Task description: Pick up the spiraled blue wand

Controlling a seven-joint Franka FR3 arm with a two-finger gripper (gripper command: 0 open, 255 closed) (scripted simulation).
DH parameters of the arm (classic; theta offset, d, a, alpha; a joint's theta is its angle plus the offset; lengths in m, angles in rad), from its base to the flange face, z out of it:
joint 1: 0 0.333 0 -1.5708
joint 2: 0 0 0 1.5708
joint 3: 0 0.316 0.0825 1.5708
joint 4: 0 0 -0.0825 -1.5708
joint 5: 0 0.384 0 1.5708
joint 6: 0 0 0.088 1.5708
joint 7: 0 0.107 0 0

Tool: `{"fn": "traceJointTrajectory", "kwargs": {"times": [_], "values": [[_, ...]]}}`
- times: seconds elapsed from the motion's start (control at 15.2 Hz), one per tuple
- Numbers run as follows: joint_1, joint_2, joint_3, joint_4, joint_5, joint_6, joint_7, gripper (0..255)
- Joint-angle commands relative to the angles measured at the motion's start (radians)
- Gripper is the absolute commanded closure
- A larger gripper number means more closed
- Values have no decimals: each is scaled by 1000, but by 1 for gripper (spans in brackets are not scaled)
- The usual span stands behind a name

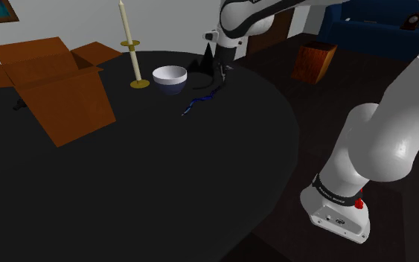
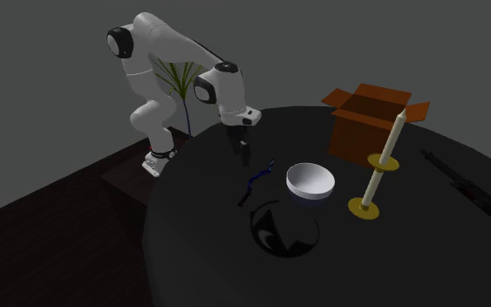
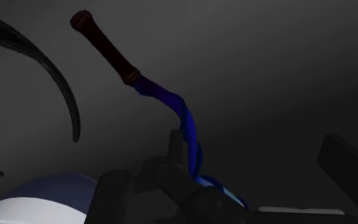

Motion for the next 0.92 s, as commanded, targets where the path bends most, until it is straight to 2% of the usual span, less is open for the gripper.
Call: {"fn": "traceJointTrajectory", "kwargs": {"times": [0.0,0.2,0.26,0.73,0.86], "values": [[16,85,-13,57,46,21,-112,0],[25,205,-13,142,115,42,-263,0],[24,218,-10,152,123,43,-279,0],[21,265,-6,102,153,136,-307,0],[21,265,-6,102,153,136,-307,0]]}}
